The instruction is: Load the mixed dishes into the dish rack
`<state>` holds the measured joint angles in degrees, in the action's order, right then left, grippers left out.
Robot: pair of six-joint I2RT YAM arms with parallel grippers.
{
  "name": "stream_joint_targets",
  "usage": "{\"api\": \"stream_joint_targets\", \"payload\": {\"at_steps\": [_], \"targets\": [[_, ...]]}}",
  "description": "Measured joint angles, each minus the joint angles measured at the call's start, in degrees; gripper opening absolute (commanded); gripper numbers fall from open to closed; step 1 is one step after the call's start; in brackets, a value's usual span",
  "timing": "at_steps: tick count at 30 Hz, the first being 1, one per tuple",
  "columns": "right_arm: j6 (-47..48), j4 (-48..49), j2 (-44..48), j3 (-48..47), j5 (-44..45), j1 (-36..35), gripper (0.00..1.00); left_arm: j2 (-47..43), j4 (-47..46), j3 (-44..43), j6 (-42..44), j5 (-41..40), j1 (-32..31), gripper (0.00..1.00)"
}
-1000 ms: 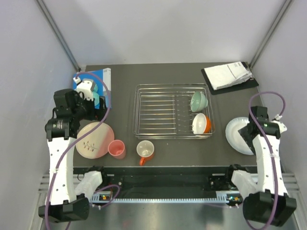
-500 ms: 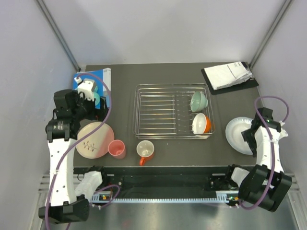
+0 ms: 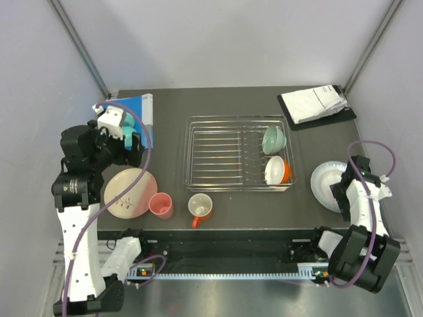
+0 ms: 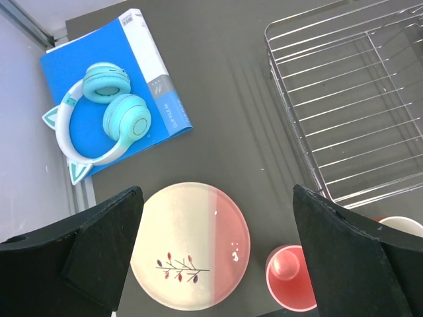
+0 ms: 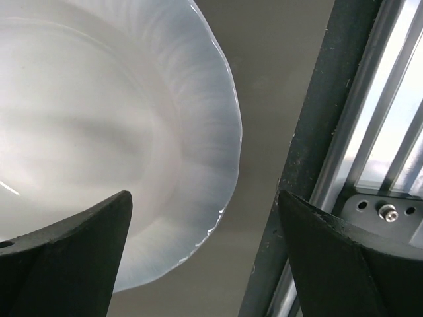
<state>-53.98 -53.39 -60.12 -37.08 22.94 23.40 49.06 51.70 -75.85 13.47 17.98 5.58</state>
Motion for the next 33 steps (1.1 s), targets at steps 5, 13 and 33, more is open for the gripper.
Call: {"api": "stream_joint_targets", "payload": {"at_steps": [5, 13, 33], "targets": [[-2.1, 4.0, 0.0, 3.9, 0.3, 0.0, 0.89, -0.9, 1.8, -0.2, 0.8, -0.8, 0.0, 0.99], [-3.8, 10.7, 0.1, 7.2, -0.1, 0.0, 0.82, -0.8, 3.3, -1.2, 1.3, -1.6, 0.0, 0.99], [-3.1, 24.9, -8.8, 3.2, -3.6, 0.9, 0.77, 1.0, 3.3, -1.2, 1.5, -2.9, 0.0, 0.99]]}}
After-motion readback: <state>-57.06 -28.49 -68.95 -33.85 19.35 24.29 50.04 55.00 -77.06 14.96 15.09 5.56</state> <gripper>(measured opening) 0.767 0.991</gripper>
